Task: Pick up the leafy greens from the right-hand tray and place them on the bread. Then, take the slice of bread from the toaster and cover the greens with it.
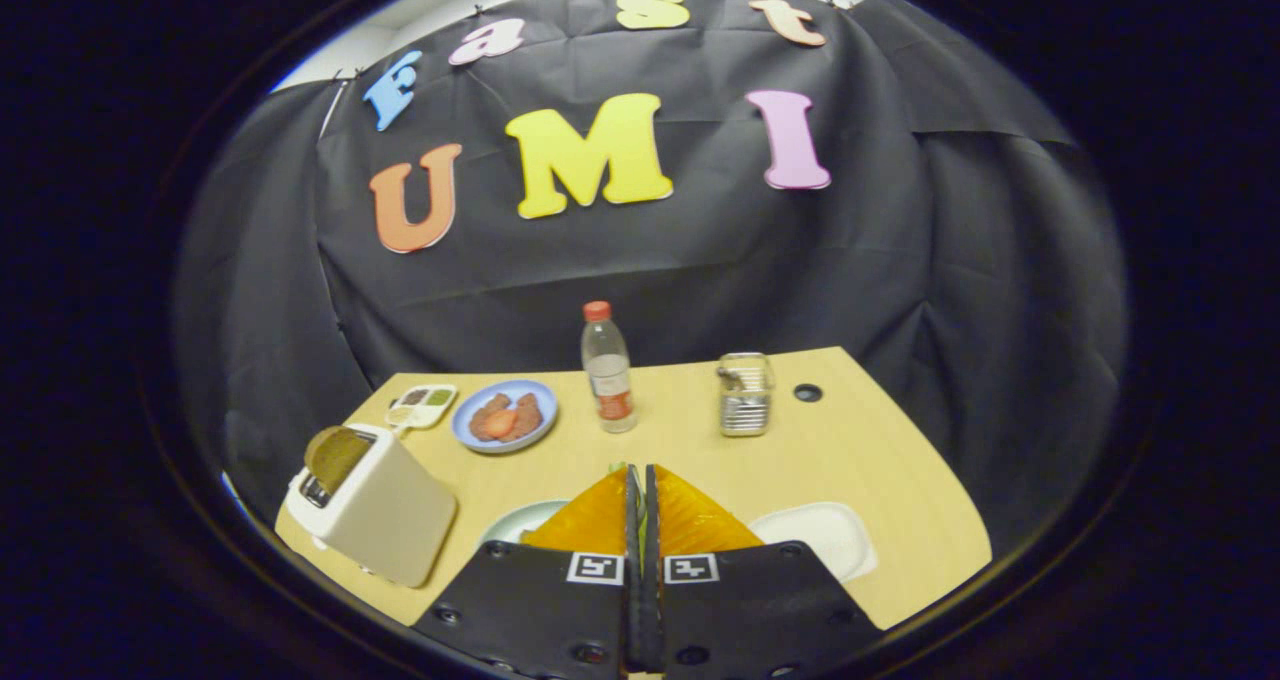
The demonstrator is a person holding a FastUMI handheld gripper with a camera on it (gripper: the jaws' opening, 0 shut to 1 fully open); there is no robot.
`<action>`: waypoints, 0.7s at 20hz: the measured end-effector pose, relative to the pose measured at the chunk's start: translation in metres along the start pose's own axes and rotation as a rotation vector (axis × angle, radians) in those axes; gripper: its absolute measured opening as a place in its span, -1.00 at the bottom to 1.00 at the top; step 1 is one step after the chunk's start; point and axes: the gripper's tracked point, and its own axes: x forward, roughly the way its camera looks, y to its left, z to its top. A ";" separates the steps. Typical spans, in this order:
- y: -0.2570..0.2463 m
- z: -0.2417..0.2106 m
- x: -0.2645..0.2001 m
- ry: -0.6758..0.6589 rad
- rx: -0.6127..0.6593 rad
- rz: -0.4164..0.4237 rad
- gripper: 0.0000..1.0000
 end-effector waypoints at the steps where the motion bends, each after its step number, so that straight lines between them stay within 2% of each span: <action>1: 0.023 -0.005 0.005 0.010 0.001 0.024 -1.00; 4: 0.075 -0.022 0.019 0.029 0.011 0.075 -1.00; 8: 0.104 -0.057 0.044 0.104 0.096 0.121 -1.00; 11: 0.101 -0.072 0.052 0.148 0.198 0.136 -1.00; 14: 0.080 -0.082 0.064 0.165 0.215 0.109 -1.00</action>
